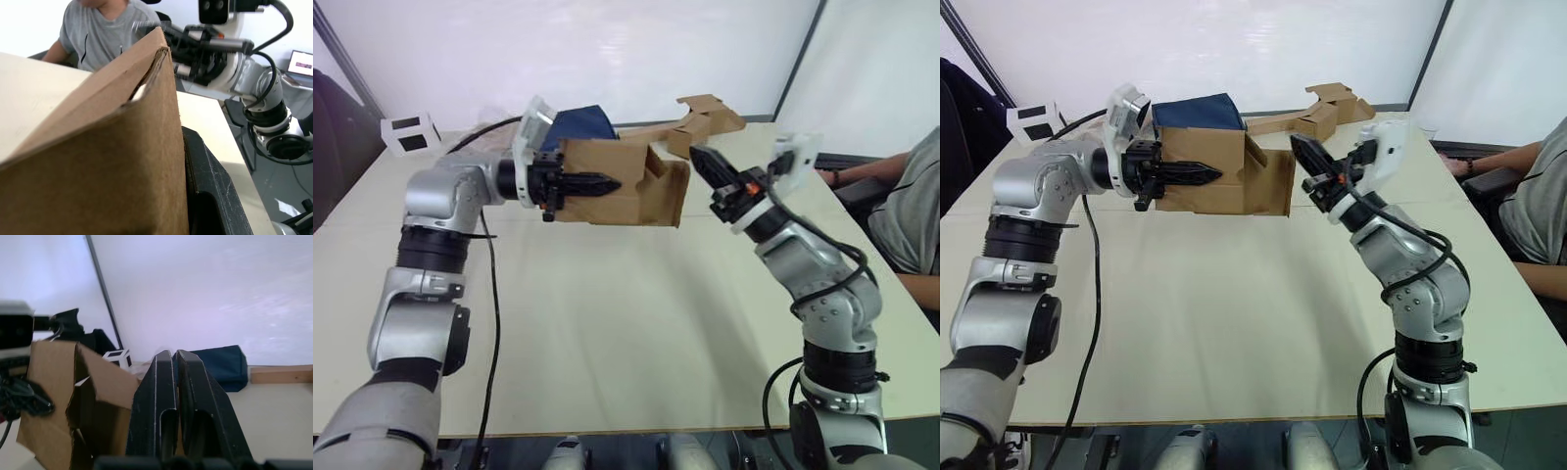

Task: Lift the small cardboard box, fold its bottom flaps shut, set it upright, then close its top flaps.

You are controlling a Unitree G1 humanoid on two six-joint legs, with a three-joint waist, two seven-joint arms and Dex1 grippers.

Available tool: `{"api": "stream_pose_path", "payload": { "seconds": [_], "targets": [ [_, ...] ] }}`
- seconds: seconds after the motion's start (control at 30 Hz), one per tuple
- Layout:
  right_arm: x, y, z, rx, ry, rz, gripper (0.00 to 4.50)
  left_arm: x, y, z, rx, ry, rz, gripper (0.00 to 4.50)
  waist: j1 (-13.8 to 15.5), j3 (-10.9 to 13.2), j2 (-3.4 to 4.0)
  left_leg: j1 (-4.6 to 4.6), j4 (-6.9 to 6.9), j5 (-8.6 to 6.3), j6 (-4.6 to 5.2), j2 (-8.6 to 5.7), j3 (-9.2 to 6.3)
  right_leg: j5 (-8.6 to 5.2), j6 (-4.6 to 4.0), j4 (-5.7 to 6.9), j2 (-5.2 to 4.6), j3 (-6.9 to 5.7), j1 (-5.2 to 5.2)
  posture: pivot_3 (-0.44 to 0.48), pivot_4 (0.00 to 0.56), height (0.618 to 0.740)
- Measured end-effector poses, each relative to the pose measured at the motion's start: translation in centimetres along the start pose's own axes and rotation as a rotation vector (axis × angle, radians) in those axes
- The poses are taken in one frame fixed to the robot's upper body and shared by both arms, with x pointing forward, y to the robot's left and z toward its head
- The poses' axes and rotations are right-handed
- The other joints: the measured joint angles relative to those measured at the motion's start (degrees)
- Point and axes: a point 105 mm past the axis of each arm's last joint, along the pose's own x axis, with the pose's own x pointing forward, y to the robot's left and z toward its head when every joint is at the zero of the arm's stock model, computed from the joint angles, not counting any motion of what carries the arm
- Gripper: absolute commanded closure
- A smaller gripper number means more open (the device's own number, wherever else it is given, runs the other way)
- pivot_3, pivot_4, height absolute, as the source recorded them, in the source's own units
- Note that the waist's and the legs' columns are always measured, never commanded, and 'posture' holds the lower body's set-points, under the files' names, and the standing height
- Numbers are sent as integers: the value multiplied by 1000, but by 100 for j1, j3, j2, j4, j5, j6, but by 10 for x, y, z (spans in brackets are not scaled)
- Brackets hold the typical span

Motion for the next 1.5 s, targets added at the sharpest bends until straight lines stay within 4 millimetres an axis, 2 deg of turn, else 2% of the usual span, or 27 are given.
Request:
{"api": "stream_pose_path", "payload": {
  "seconds": [0.13,0.37,0.6,0.77,0.87,1.2,1.3,1.4,1.5],
  "targets": [
    [6,13,-11,19,26,59,4486,0,0,0,0,-1,-4,4500,-60,0,0,0,-1,0,0,0,0,0,0,1,0,0,-2,0,150,740],
    [12,29,-15,40,27,137,4486,1,-3,1,-19,-12,-30,4500,-63,0,0,-1,-1,1,-1,0,-1,0,0,2,0,1,-4,0,150,740],
    [13,33,-16,58,23,161,4486,-1,-7,4,-66,-32,-55,4500,-61,0,0,-1,-1,0,0,0,-1,0,0,2,0,1,-4,0,150,740],
    [13,38,-17,61,27,190,4486,-2,-15,9,-40,-15,-80,4500,-64,0,1,-1,-2,1,-2,0,-1,0,0,4,1,1,-6,0,150,740],
    [16,49,-25,75,56,238,4486,2,-20,13,-24,-23,-108,4500,-64,0,1,-1,-2,1,-2,0,-1,0,0,4,0,2,-6,0,150,740],
    [15,50,-25,74,60,244,4486,3,-22,15,-13,-23,-105,4500,-61,0,1,-2,-1,1,-2,0,-1,0,0,5,0,2,-7,0,150,740],
    [8,47,-23,40,87,258,4486,4,-20,16,5,-25,-90,4500,-42,0,1,-3,0,1,-1,0,-1,-1,0,4,-2,1,-7,0,150,740],
    [-9,41,-16,1,115,272,4486,3,-17,16,24,-20,-66,4500,-39,0,0,-6,1,-3,6,-2,-1,-1,0,1,-3,1,-6,0,150,740],
    [-34,25,2,-6,118,249,4486,2,-14,15,33,-21,-53,4500,-39,0,0,-5,0,-10,18,-1,-1,-1,0,2,-2,1,-6,0,150,740]
  ]
}}
